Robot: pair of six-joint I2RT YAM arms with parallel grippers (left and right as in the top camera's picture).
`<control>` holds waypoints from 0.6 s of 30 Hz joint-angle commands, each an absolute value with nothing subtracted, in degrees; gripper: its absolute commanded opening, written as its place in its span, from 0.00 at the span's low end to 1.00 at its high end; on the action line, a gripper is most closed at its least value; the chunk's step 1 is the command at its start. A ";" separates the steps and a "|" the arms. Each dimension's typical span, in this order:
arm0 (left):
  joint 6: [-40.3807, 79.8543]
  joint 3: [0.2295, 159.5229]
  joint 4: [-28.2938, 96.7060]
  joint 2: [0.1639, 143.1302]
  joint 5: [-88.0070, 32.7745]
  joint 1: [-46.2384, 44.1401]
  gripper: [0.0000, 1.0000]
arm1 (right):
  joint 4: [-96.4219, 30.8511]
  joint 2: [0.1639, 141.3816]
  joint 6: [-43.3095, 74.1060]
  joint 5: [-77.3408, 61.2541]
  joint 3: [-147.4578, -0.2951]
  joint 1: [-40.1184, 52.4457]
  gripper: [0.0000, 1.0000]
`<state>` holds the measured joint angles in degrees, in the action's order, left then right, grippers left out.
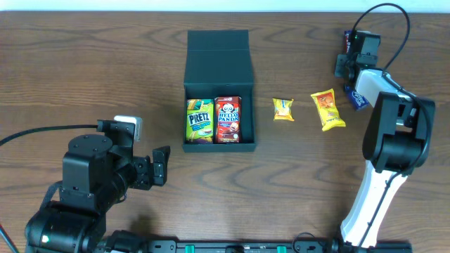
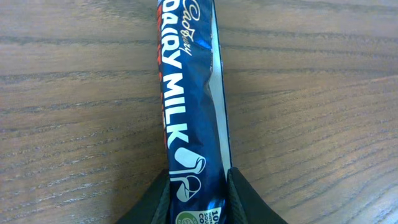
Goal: Pack container
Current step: 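Grasp the Dairy Milk bar with the right gripper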
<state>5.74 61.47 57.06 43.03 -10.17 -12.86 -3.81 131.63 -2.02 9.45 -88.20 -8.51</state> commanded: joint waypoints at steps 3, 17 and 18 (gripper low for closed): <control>5.30 61.67 57.23 43.00 -10.37 -12.78 0.95 | -3.99 131.33 3.20 9.52 -88.88 -8.97 0.21; 5.30 61.67 57.21 43.00 -10.37 -12.78 0.95 | -11.92 113.14 3.18 1.85 -88.88 -6.96 0.09; 5.30 61.67 57.21 43.00 -10.35 -12.78 0.95 | -13.56 111.57 3.20 1.83 -88.88 -6.48 0.07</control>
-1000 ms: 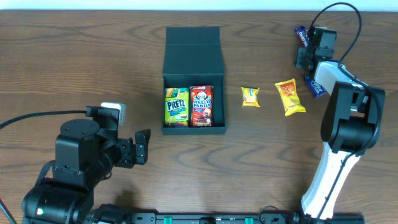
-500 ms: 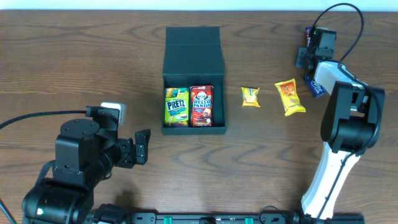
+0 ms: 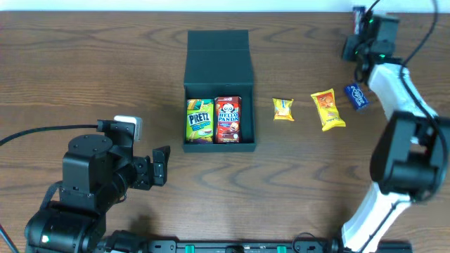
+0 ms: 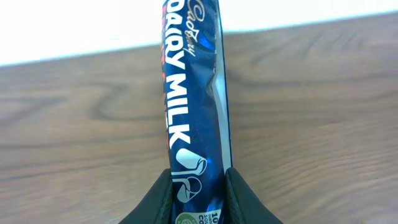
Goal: Pack container
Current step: 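Grasp the Dairy Milk bar with the right gripper, then carry the Dairy Milk bar over the black box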
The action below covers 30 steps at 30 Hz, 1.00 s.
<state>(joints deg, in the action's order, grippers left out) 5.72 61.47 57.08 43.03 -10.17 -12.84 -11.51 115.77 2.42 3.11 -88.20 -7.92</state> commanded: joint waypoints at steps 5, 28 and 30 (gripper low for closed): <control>5.30 61.67 57.21 43.00 -10.35 -12.78 0.95 | -21.08 103.50 3.20 1.83 -88.88 -3.07 0.01; 5.30 61.67 57.23 43.00 -10.37 -12.78 0.95 | -53.39 91.46 22.35 -7.75 -88.79 25.06 0.01; 5.30 61.67 57.21 43.00 -10.37 -12.78 0.95 | -53.84 92.25 24.08 -7.25 -88.75 27.64 0.01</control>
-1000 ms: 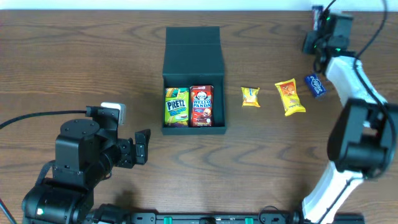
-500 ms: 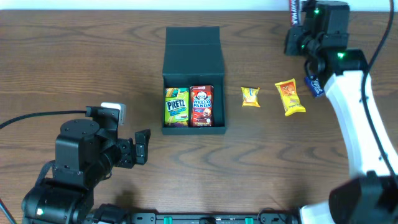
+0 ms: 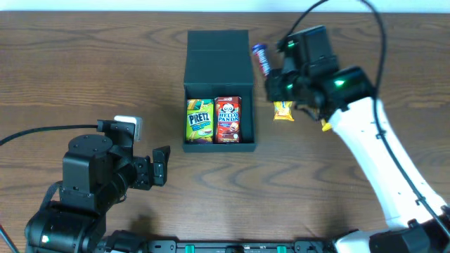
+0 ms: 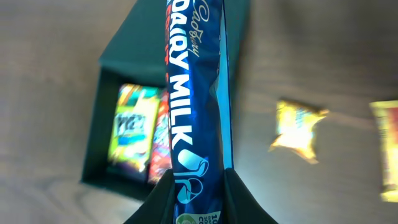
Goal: Pack container
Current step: 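Carry the Dairy Milk bar over the black box, then lower the Dairy Milk bar upright beside the Hello Panda box and release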
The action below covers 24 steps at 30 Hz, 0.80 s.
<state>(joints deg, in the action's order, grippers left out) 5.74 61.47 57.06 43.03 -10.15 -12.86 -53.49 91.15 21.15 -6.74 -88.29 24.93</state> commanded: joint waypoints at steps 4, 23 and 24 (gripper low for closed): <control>5.30 61.67 57.23 43.00 -10.35 -12.78 0.95 | -55.75 94.94 31.83 -2.92 -88.68 32.88 0.01; 5.30 61.67 57.21 43.00 -10.37 -12.78 0.95 | -56.69 111.26 49.67 18.20 -88.68 43.29 0.01; 5.30 61.67 57.23 43.00 -10.37 -12.78 0.95 | -56.86 111.57 49.63 18.55 -88.68 43.22 0.01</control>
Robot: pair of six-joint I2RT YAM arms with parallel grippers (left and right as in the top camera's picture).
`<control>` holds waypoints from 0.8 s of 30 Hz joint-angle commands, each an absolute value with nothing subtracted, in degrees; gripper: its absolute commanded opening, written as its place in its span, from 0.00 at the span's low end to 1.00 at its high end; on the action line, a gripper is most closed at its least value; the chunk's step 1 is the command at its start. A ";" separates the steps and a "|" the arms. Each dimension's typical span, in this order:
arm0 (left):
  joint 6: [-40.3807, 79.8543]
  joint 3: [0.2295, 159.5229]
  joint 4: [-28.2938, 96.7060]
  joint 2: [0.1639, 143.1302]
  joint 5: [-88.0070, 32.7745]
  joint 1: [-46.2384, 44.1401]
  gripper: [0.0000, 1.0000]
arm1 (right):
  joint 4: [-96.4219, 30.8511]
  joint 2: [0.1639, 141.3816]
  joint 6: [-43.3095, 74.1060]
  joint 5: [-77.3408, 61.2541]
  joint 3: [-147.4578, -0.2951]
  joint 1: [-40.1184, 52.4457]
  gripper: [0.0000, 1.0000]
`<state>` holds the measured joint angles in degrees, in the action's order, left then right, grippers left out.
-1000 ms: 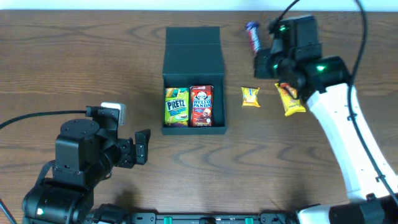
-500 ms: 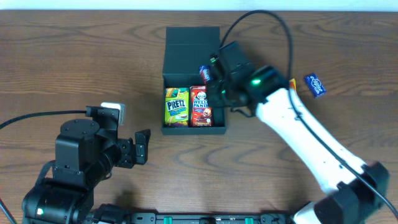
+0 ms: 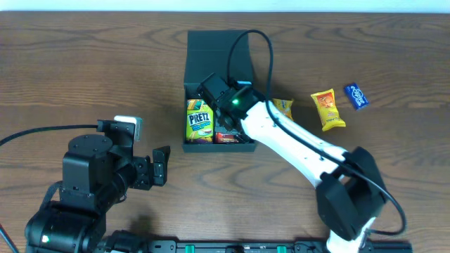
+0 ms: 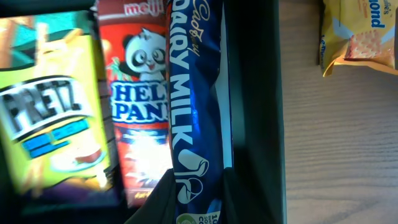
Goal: Pack container
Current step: 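Lower the Dairy Milk bar upright beside the Hello Panda box and release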
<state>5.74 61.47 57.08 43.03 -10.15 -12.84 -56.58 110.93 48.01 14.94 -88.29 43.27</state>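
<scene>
The dark green box (image 3: 216,43) stands open at the middle back of the table, with its lid laid back. Inside lie a green Pretz box (image 3: 200,121) and a red Hello Panda box (image 4: 138,99). My right gripper (image 4: 199,182) is shut on the lower end of a blue Dairy Milk bar (image 4: 194,93). The bar hangs over the box's right side, between the Hello Panda box and the right wall (image 4: 252,93). In the overhead view the right wrist (image 3: 221,95) covers the bar. My left gripper (image 3: 161,166) stands open at the front left, far from the box.
Three packets lie on the wood to the right of the box: a small yellow snack (image 3: 284,107), a yellow-orange packet (image 3: 328,109) and a small blue packet (image 3: 356,95). The small yellow snack (image 4: 357,31) also shows in the right wrist view.
My right gripper, still shut on the Dairy Milk bar, has moved left from beside the box's right edge to over its open compartment. The bar is now closer to the snacks inside.
My right gripper was shut on the Dairy Milk bar at the table's far right, near the blue packet. Then it held the bar by the table's back edge, then by the box's right side, and now over the box. The left arm stayed still.
</scene>
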 commanded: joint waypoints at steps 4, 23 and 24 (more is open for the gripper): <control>5.30 61.67 57.23 43.00 -10.37 -12.78 0.95 | -59.16 111.70 49.63 21.54 -88.68 42.98 0.01; 5.30 61.67 57.21 43.00 -10.35 -12.78 0.95 | -61.41 111.11 45.98 21.85 -88.73 42.39 0.62; 5.30 61.67 57.21 43.00 -10.35 -12.78 0.95 | -61.58 110.78 45.98 21.85 -88.77 42.39 0.62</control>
<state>5.72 61.47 57.08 43.03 -10.15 -12.84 -61.21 111.63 46.81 20.34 -88.29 43.24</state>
